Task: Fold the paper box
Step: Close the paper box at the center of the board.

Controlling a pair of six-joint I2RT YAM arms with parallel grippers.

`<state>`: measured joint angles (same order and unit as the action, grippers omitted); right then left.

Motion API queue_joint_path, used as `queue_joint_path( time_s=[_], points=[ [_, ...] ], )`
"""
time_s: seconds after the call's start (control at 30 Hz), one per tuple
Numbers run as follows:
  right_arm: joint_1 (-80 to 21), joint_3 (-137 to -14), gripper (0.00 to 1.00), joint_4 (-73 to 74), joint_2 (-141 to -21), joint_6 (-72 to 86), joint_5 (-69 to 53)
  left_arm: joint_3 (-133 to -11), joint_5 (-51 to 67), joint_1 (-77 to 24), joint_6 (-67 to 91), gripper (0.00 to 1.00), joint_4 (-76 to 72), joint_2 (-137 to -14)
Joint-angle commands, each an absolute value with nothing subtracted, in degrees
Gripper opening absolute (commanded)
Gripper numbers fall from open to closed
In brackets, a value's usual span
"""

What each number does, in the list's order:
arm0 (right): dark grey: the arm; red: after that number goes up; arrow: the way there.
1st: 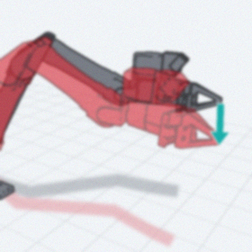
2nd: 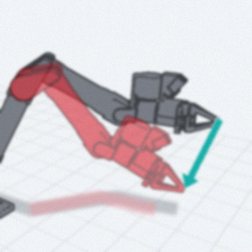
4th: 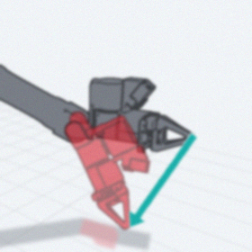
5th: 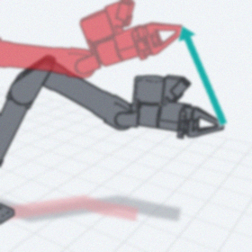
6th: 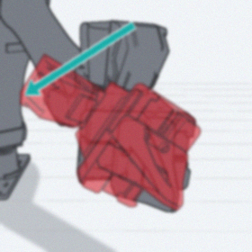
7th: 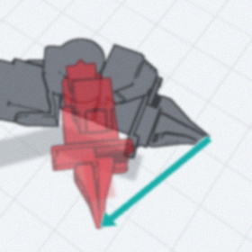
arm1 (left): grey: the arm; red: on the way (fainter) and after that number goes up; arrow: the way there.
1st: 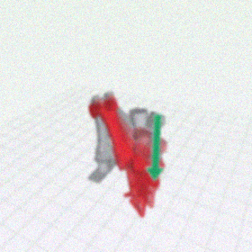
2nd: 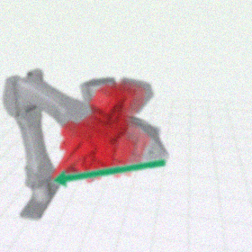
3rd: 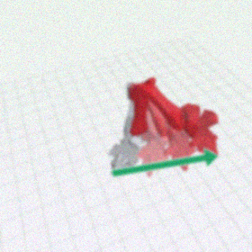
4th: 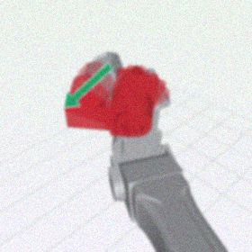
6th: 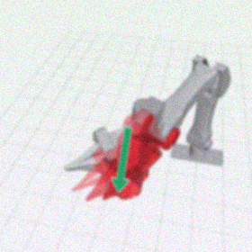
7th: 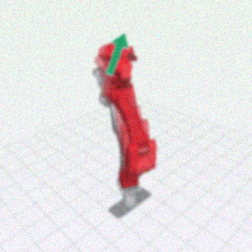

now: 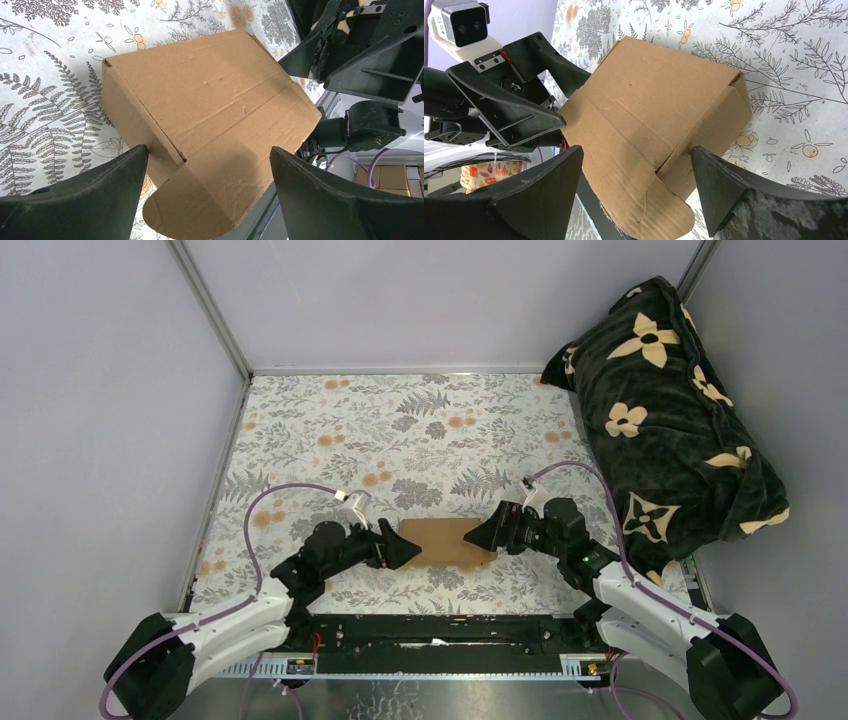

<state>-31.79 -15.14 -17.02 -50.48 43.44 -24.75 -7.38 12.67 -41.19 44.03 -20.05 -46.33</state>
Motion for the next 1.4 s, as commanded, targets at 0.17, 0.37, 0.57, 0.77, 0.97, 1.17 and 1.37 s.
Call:
queue_joint_path(
  time_s=[0.17,0.37,0.57,0.77,0.97,1.17,1.37],
  points=[
    [-31.1,-18.4,0.87,-16.0,-48.7,44.0,-26.4,-10.8,12.4,-41.0,44.7,0.98,-14.8,-42.5],
    [-30.9,-19.3,0.87,-14.7,-48.7,45.0,-26.9,-12.7,12.7,-41.0,44.7,0.98,-12.6,-42.2],
    [-30.7,-20.2,0.87,-10.2,-47.8,43.1,-26.1,-13.1,12.1,-41.0,44.3,0.98,-9.9,-41.3],
    [-29.8,-16.0,0.90,-9.3,-42.7,43.4,-24.8,-11.1,10.2,-41.0,45.0,0.99,-7.2,-36.9],
    [-29.5,-13.8,0.97,-12.5,-43.6,45.1,-26.4,-10.6,10.1,-41.0,45.4,0.98,-9.2,-39.4],
    [-29.4,-13.2,1.00,-12.5,-42.8,45.6,-27.0,-10.7,9.9,-41.0,45.2,0.98,-10.7,-41.5],
    [-29.4,-8.0,1.00,-20.1,-42.8,50.8,-28.4,-9.6,11.7,-41.0,45.8,0.98,-15.4,-44.7]
  ],
)
